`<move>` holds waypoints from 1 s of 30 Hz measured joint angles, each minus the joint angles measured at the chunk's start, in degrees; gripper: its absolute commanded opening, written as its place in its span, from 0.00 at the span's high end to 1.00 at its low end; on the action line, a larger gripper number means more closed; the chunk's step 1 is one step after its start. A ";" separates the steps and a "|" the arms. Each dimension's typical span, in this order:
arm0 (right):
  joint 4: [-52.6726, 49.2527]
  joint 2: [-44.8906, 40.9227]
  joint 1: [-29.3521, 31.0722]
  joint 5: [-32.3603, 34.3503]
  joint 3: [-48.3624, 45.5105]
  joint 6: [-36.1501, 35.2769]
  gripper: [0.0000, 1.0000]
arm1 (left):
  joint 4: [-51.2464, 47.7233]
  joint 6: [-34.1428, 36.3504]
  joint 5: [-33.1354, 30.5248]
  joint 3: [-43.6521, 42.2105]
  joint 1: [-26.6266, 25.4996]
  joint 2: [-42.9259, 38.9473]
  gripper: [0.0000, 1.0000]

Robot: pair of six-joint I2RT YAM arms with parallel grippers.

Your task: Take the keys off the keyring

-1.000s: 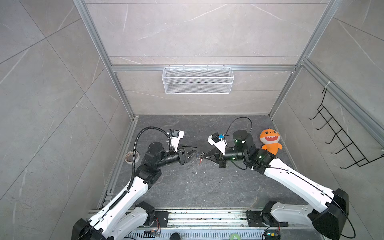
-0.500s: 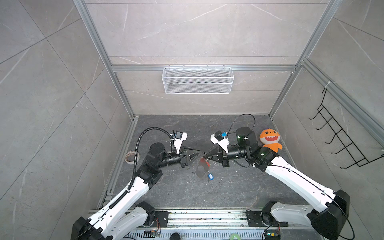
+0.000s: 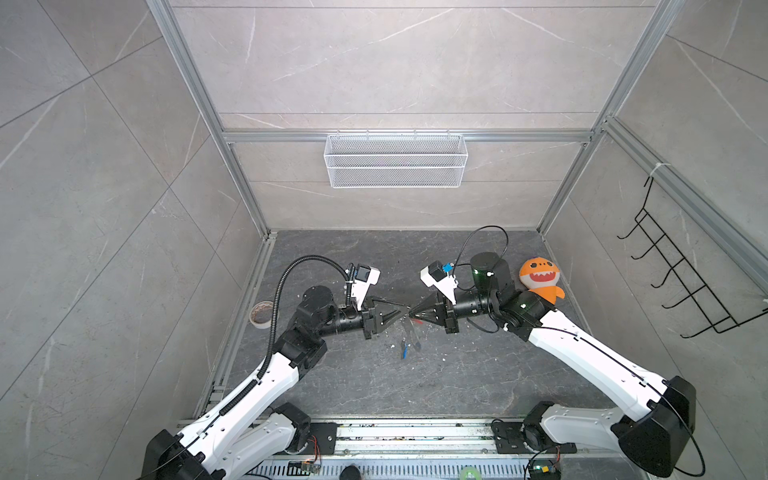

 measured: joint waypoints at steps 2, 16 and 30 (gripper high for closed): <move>0.00 0.37 -0.11 -0.31 0.26 0.04 1.00 | 0.04 0.09 -0.13 0.00 0.00 0.00 0.94; 6.16 -0.44 -0.57 1.55 -1.44 7.54 0.61 | 5.60 1.44 -10.43 -3.21 -4.09 -3.34 1.00; 32.33 -8.52 1.22 8.83 -9.07 23.06 0.58 | 19.69 0.79 -15.02 -8.96 -4.48 -7.08 1.00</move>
